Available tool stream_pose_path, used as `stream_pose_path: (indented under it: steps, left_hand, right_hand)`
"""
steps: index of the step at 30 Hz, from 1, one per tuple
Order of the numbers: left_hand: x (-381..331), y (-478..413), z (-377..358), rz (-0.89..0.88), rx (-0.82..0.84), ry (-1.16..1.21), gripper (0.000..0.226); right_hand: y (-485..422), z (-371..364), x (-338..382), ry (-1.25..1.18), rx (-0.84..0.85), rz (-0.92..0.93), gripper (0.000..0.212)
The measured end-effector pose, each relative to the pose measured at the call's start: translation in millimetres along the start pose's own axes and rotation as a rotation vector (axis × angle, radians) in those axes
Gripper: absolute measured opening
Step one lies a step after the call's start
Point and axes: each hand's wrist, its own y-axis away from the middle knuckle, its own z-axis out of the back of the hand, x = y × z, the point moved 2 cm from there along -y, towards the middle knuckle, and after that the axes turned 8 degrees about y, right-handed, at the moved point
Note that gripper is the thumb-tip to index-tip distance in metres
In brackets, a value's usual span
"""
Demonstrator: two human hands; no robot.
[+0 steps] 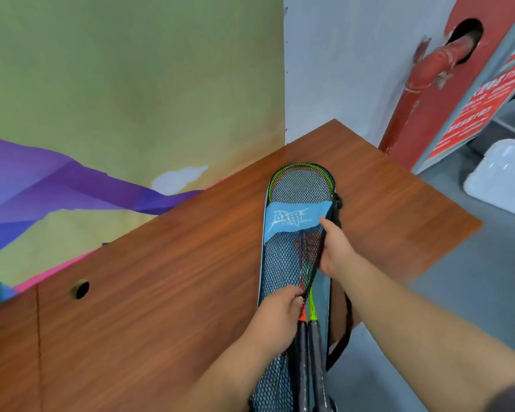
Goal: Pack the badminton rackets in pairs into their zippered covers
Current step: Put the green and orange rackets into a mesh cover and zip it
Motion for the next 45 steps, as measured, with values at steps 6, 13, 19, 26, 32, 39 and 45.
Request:
stream_pose_path:
  steps: [6,13,19,26,32,39,45]
  left_hand:
    - [12.9,-3.4,10.6,0.089,-0.006,0.05,0.033]
    - [68.7,31.7,-0.3,0.36,0.138,-0.166,0.051]
    - [89.9,73.7,-6.7,0.473,0.228,-0.386,0.064]
    - [84.9,73.4,-14.8,0.44,0.251,-0.383,0.037]
    - [86.2,87.2,-18.7,0.316,0.293,-0.609,0.069]
    - [83.7,89.9,-21.5,0.266,0.255,-0.544,0.022]
    - [82.9,92.2,-20.7,0.234,0.183,-0.399,0.022]
  right_hand:
    - [-28.3,-8.9,-10.8,-0.062,-0.026,0.038,0.046]
    - [-47.1,-19.4,-34.7,0.091,-0.122,0.002,0.024]
    - [-46.5,-23.9,-37.6,0.361,-0.135,0.112,0.015]
    - [-18.4,0.1,-36.5,0.832,-0.227,0.172,0.061]
    - [45.3,41.0,-88.4,1.068,-0.13,-0.109,0.032]
    - [91.5,52.7,-149.9,1.268,0.183,-0.358,0.027]
    - [107.1,54.0,-161.5,0.972,0.131,-0.268,0.034]
